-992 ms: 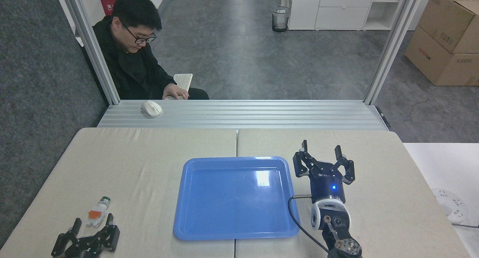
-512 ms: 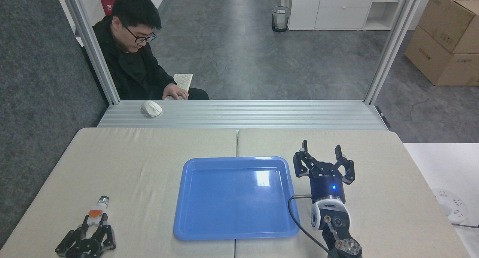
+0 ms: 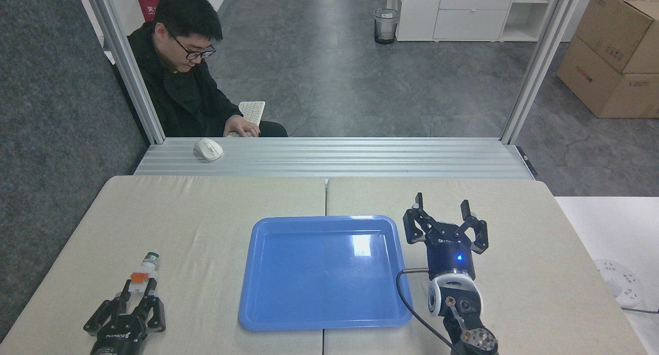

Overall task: Pick up switch part and place in tray
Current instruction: 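Lift the switch part with the left gripper and carry it over the tray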

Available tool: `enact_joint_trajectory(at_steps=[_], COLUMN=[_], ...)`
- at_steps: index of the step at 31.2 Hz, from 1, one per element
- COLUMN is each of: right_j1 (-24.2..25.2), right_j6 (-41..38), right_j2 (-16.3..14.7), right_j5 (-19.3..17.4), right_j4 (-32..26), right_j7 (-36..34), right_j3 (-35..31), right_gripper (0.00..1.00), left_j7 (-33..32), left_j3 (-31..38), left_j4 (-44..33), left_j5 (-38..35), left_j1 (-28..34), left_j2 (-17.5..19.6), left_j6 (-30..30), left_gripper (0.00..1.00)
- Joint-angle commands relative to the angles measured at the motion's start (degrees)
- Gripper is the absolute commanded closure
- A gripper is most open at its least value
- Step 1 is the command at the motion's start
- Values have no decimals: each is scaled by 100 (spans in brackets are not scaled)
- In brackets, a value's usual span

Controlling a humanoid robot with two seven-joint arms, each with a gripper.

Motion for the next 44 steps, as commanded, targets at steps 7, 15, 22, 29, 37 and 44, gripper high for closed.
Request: enact_joint_trajectory(at_steps=[7,15,22,29,37,44], right_j1=[0,0,0,0,0,0], right_j6=[2,2,2,2,2,2], right_j2=[8,16,25,17,17,17], right_j5=[0,0,0,0,0,0], right_j4=[1,1,1,1,1,1], right_j7=[4,4,4,4,4,4], right_j3=[0,0,0,0,0,0], right_gripper=[0,0,0,0,0,0], left_j7=[-171,-786,-988,-1392,-1700,-1806], left_j3=[-1631,-2819,-3224,-3233,-3136,-2996], left_j4=[-1902,-883,-478,-337,-381,-495], left_j5=[-298,-1784,-2093,-2075,-2022,-1996], left_j1=[-843,-1442,-1451,-1407,-1328,-1328], left_j2=[-62,-589,-731,-660,-537,-528], left_j6=[-482,-508,-535,-701,-746,-711], left_gripper=[100,100,100,100,66,42])
